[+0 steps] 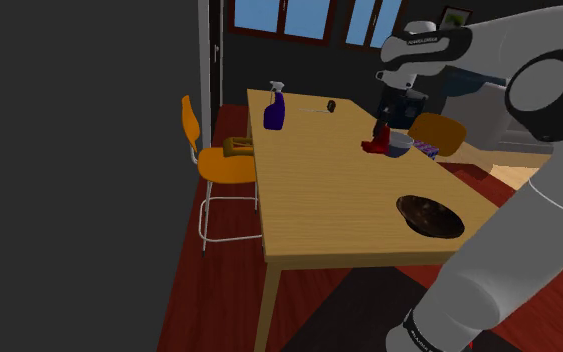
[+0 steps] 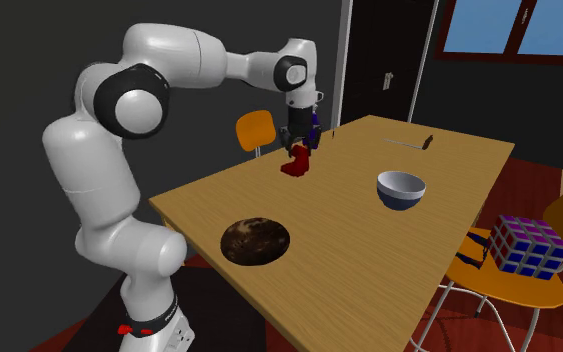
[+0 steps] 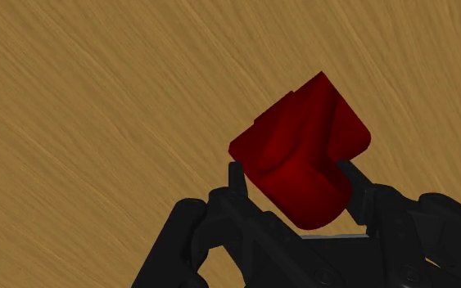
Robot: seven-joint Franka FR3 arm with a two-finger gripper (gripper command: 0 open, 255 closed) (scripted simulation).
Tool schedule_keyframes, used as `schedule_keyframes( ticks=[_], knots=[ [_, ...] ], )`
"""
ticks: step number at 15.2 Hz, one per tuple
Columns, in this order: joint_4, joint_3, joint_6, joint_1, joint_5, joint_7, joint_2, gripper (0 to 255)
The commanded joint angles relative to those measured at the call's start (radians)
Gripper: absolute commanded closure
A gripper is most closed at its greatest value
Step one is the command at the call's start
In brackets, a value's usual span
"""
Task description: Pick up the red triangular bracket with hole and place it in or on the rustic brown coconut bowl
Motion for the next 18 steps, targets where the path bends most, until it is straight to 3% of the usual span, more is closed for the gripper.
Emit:
schedule_keyframes(
  ticks=[1,9,18],
  knots=[
    [-0.079,0.010,0.004,-0.003,-0.044,0.019,-0.085,255],
    [-0.336,0.061,-0.049,-0.077,-0.181,0.058,-0.417,255],
    [-0.531,0.105,-0.197,-0.202,-0.272,0.030,-0.762,255]
  ],
)
